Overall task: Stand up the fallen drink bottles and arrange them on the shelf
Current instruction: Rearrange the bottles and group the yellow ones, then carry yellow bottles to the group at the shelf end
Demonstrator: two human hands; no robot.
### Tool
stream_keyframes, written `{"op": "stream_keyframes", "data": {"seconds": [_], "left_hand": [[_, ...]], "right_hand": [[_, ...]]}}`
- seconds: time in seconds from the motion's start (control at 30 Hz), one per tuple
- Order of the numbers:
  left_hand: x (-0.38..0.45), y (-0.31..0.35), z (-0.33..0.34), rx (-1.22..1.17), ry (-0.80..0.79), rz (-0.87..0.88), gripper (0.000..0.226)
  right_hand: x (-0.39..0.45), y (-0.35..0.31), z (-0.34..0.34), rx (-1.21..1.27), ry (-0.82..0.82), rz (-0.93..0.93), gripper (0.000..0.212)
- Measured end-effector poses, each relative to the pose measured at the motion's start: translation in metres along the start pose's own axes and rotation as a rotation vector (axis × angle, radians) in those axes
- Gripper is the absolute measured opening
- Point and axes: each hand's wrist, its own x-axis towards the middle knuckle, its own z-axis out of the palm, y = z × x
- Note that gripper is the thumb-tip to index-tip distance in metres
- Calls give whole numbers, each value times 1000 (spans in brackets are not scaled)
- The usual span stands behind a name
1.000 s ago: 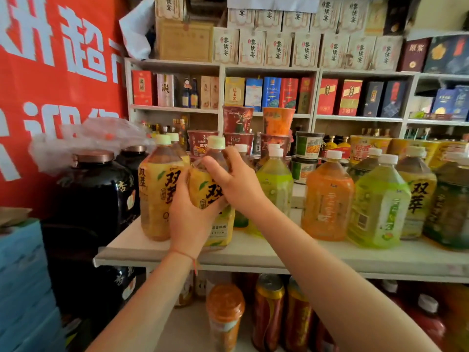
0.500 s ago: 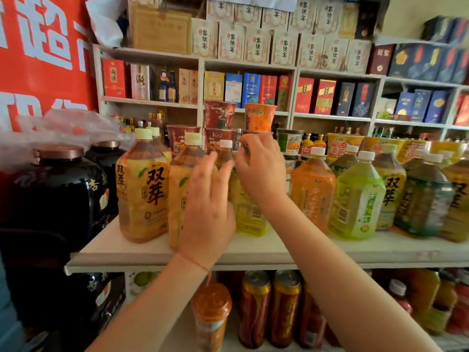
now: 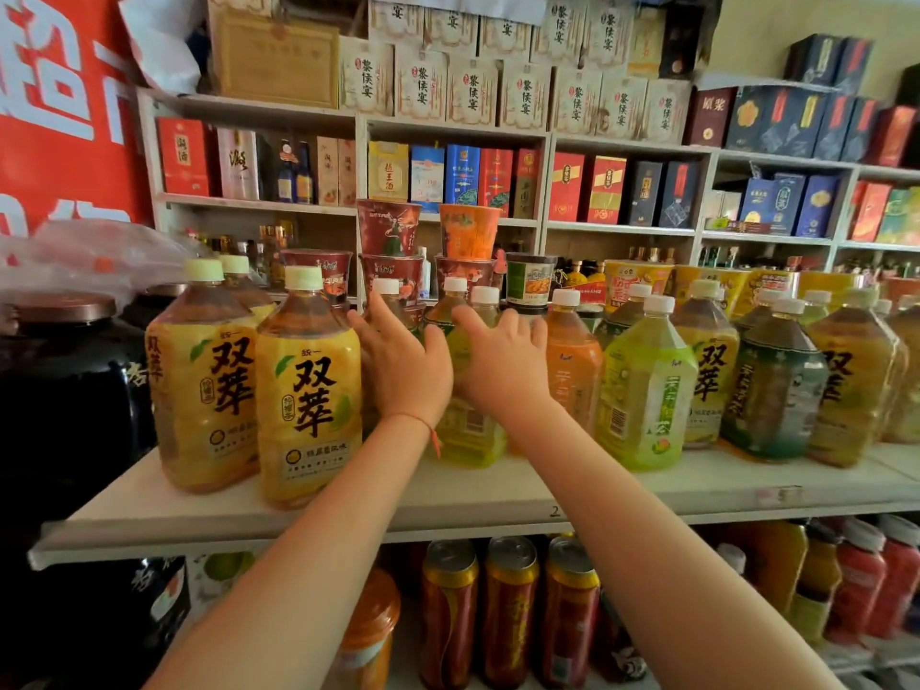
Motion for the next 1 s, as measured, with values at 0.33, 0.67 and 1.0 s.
{"op": "stream_keyframes", "data": {"seconds": [0.33,0.67,1.0], "left_hand": [[11,-18,1,282,-43,-41,85],[-10,-25,-17,155,-137,164,88],[-37,-21,-7,97,-79,183,89]], "right_hand": [[-2,18,1,-141,24,-91,75],[6,39,-2,-157,-37,-151,83],[-28,52,5,90,274,-208,60]]}}
